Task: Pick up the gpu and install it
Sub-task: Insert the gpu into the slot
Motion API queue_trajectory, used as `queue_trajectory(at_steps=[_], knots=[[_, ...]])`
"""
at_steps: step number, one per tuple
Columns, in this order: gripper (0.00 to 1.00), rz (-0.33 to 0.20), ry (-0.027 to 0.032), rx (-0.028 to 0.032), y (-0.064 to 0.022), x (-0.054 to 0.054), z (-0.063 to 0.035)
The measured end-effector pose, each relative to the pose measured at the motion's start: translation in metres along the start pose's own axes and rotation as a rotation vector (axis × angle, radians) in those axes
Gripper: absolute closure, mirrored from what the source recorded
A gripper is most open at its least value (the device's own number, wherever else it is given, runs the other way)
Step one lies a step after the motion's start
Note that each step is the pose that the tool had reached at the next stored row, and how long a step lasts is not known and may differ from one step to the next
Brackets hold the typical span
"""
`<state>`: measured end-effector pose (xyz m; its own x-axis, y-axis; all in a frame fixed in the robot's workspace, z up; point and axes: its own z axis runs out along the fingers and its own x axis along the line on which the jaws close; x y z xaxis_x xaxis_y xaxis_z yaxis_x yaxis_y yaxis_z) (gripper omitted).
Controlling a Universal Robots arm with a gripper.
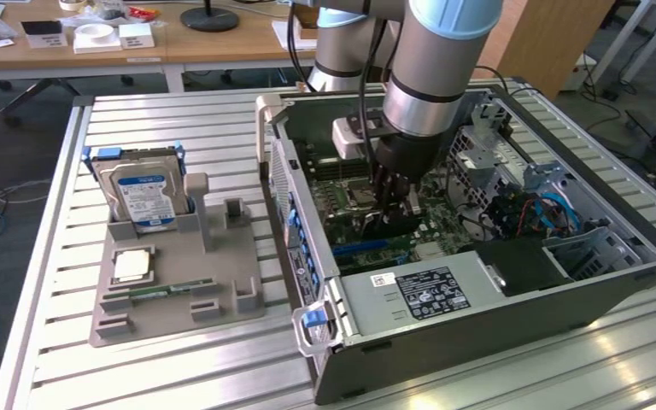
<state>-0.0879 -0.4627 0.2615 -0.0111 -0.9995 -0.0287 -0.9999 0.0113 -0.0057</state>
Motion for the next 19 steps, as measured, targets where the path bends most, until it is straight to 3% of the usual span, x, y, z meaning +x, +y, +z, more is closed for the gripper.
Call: queue_trajectory(at_steps=[19], knots=[[0.73, 0.000, -0.0003, 0.0002, 0.0001, 0.0000, 0.0027]])
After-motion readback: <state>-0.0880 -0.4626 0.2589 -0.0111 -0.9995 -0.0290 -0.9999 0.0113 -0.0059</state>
